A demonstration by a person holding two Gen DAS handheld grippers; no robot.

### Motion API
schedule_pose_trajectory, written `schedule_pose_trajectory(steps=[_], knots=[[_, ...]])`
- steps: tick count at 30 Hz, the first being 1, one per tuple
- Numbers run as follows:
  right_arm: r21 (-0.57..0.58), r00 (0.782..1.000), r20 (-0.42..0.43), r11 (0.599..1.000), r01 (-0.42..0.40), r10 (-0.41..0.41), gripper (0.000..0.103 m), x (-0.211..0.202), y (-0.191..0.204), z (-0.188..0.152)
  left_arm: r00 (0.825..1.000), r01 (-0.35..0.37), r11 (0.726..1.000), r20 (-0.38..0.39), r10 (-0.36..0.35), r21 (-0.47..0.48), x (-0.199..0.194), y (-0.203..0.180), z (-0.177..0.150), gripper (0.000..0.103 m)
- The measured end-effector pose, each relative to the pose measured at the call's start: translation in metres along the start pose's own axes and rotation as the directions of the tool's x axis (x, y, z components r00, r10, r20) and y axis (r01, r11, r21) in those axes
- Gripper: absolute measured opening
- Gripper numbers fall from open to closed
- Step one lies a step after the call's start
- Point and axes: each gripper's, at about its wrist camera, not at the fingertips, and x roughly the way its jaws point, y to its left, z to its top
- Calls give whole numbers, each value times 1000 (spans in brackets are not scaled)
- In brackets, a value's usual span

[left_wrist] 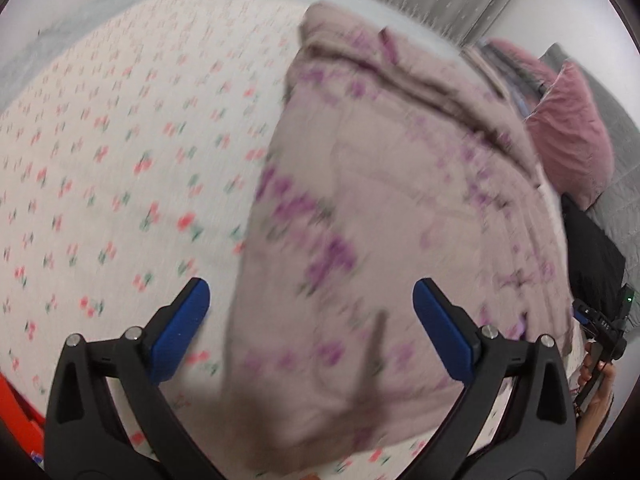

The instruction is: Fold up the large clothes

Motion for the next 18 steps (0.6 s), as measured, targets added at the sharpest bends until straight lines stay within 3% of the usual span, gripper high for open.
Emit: schedule_pose_trajectory(steps=[2,5,10,18], knots=[[-26,997,-56,999,47,-49,82,-1,-3,-9,997,7,1000,-73,-8,-19,7,10,-5,101],[-56,992,-99,996,74,-80,82,-4,-8,-18,985,82,996,-152,-87,-38,15,16,-12,101],[15,984,-174,999,-40,42,82,4,-20,-28,974,128,992,-185,-127,-7,18,14,-18,101],[58,974,-188,991,-116,125,84,10,-22,-33,964,140,987,-239,-118,76,23,-2,-24,102]])
